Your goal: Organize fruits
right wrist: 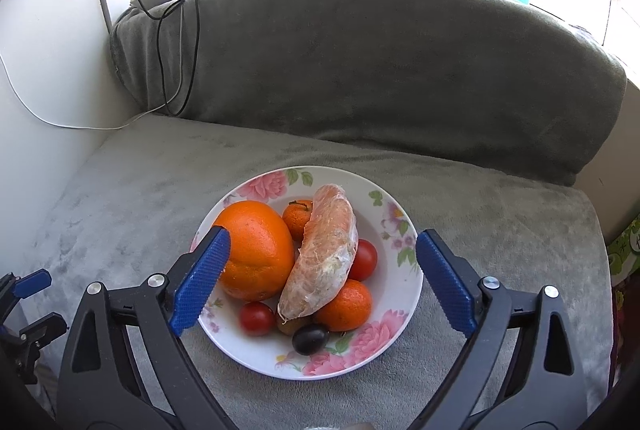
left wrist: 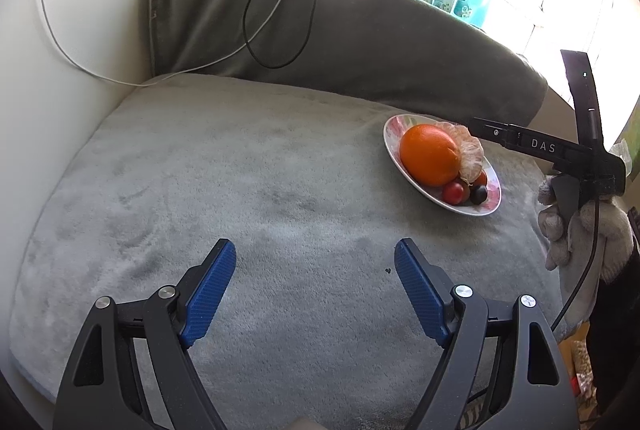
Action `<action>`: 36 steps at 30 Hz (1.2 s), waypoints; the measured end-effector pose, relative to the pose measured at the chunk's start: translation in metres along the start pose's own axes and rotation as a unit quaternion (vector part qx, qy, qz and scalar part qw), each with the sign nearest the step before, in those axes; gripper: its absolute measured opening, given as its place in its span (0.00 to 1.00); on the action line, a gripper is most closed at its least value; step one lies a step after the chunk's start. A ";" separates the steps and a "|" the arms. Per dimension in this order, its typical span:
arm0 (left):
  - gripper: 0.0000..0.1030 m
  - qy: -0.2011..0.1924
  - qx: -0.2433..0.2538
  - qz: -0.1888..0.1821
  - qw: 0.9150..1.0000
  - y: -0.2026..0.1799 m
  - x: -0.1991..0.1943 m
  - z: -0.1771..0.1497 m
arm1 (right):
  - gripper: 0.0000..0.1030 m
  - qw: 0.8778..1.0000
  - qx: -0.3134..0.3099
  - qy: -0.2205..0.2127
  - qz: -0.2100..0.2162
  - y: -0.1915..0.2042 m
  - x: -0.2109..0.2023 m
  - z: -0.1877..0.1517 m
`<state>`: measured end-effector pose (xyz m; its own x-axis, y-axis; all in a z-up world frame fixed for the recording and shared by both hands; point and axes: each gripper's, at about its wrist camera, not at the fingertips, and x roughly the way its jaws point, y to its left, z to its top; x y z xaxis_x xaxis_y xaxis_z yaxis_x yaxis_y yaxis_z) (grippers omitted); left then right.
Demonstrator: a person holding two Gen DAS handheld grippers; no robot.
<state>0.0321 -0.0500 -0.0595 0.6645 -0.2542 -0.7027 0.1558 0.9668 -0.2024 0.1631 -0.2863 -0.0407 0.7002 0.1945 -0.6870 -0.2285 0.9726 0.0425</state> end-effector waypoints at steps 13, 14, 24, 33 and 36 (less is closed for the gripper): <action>0.79 -0.046 0.038 -0.031 0.998 -0.031 -0.006 0.039 | 1.00 0.997 0.024 -0.065 -0.016 0.006 -0.056 -0.011; 0.79 -0.049 0.041 -0.033 0.997 -0.034 -0.006 0.042 | 1.00 0.997 0.027 -0.070 -0.017 0.006 -0.060 -0.012; 0.84 -0.083 0.061 -0.037 0.994 -0.056 -0.015 0.055 | 1.00 0.993 0.059 -0.100 -0.028 0.000 -0.088 -0.023; 0.88 -0.102 0.068 -0.034 0.992 -0.064 -0.021 0.058 | 1.00 0.989 0.078 -0.121 -0.036 -0.003 -0.107 -0.041; 0.88 -0.100 0.069 -0.032 0.992 -0.064 -0.020 0.058 | 1.00 0.988 0.085 -0.125 -0.039 -0.005 -0.110 -0.044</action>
<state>0.0513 -0.1052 0.0075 0.7797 -0.3180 -0.5394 0.2909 0.9468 -0.1377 0.0569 -0.3186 0.0027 0.8615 0.1228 -0.4927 -0.0657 0.9891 0.1317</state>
